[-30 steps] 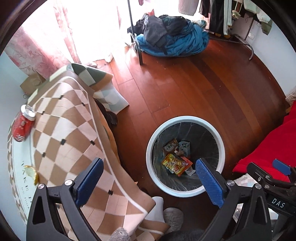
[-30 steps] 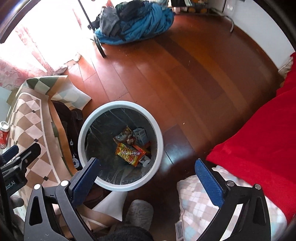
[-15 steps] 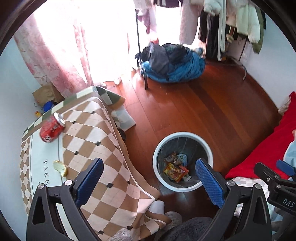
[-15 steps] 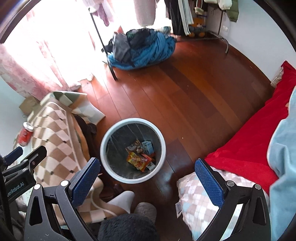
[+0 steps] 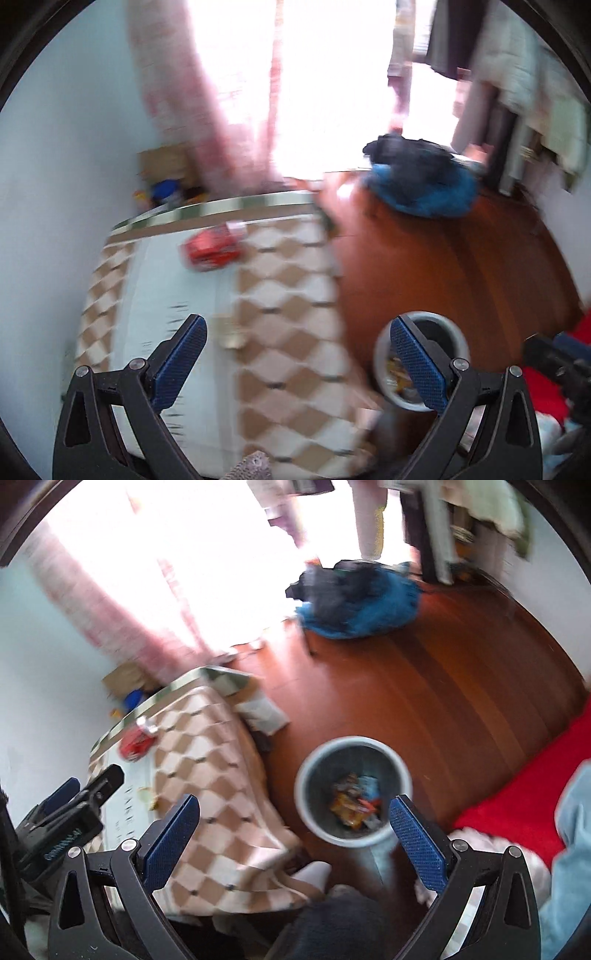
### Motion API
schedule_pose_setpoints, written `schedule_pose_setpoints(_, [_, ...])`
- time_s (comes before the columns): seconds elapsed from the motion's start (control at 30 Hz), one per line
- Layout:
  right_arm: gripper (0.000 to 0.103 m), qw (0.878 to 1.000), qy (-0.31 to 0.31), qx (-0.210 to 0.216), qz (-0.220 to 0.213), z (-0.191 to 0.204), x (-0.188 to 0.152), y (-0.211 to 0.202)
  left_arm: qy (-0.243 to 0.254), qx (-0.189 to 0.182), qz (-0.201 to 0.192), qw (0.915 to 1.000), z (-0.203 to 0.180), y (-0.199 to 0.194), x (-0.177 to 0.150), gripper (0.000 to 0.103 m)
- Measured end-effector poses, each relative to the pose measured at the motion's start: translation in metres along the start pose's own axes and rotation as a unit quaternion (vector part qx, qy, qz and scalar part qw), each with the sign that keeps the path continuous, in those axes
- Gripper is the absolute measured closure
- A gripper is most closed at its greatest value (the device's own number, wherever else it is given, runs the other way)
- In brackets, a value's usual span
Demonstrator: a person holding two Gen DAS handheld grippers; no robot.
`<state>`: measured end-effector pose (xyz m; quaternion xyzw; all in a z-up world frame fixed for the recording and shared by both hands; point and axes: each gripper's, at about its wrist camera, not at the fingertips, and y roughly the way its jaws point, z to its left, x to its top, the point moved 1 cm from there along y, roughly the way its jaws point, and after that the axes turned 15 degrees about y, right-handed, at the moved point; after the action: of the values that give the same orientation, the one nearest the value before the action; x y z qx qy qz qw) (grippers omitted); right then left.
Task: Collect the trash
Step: 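Move both tools back toward the table, then grasp the red cola can with the right tool while the left grasps the cracker piece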
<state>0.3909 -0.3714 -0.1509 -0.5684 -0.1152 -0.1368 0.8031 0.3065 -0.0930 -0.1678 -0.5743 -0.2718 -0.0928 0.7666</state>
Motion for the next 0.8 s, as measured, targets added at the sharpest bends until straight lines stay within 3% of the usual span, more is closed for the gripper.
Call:
schedule_pose_setpoints(0.13, [0.0,0.995,-0.092,0.024,0.043,0.098,-0.002,0.043,-0.068,0.07,0.055,0.9937,0.091,0.045,-0.035,0.001])
schedule_pose_setpoints(0.23, [0.0,0.974,-0.215,0.002,0.075,0.184,-0.012,0.092,-0.121,0.111,0.107,0.9806,0.147,0.088,-0.072,0.001])
schedule_pose_setpoints(0.27, [0.0,0.962,-0.259,-0.011,0.086,0.211,-0.018,0.111,-0.139,0.116,0.124,0.9756,0.162,0.105,-0.084,0.001])
schedule_pose_setpoints(0.33, [0.0,0.93,-0.351,-0.036,0.102,0.268,-0.031,0.15,-0.168,0.117,0.16,0.9657,0.183,0.134,-0.107,0.001])
schedule_pose_setpoints(0.4, [0.0,0.881,-0.454,-0.072,0.11,0.329,-0.05,0.201,-0.188,0.118,0.18,0.9583,0.196,0.156,-0.121,0.001])
schedule_pose_setpoints(0.43, [0.0,0.864,-0.484,-0.088,0.106,0.346,-0.056,0.219,-0.196,0.119,0.188,0.9551,0.202,0.166,-0.127,0.001])
schedule_pose_setpoints(0.5, [0.0,0.812,-0.565,-0.106,0.1,0.383,-0.074,0.257,-0.206,0.119,0.199,0.9507,0.212,0.187,-0.135,0.001])
schedule_pose_setpoints(0.57, [0.0,0.748,-0.642,-0.13,0.105,0.409,-0.097,0.299,-0.208,0.119,0.211,0.9476,0.216,0.205,-0.139,0.001])
schedule_pose_setpoints(0.67, [0.0,0.686,-0.701,-0.164,0.106,0.427,-0.113,0.346,-0.216,0.115,0.217,0.945,0.223,0.221,-0.143,0.001])
schedule_pose_setpoints(0.73, [0.0,0.673,-0.71,-0.163,0.127,0.434,-0.116,0.365,-0.217,0.115,0.216,0.9449,0.227,0.225,-0.142,0.001])
schedule_pose_setpoints(0.8, [0.0,0.671,-0.709,-0.163,0.147,0.436,-0.115,0.381,-0.215,0.118,0.216,0.945,0.232,0.229,-0.143,0.001])
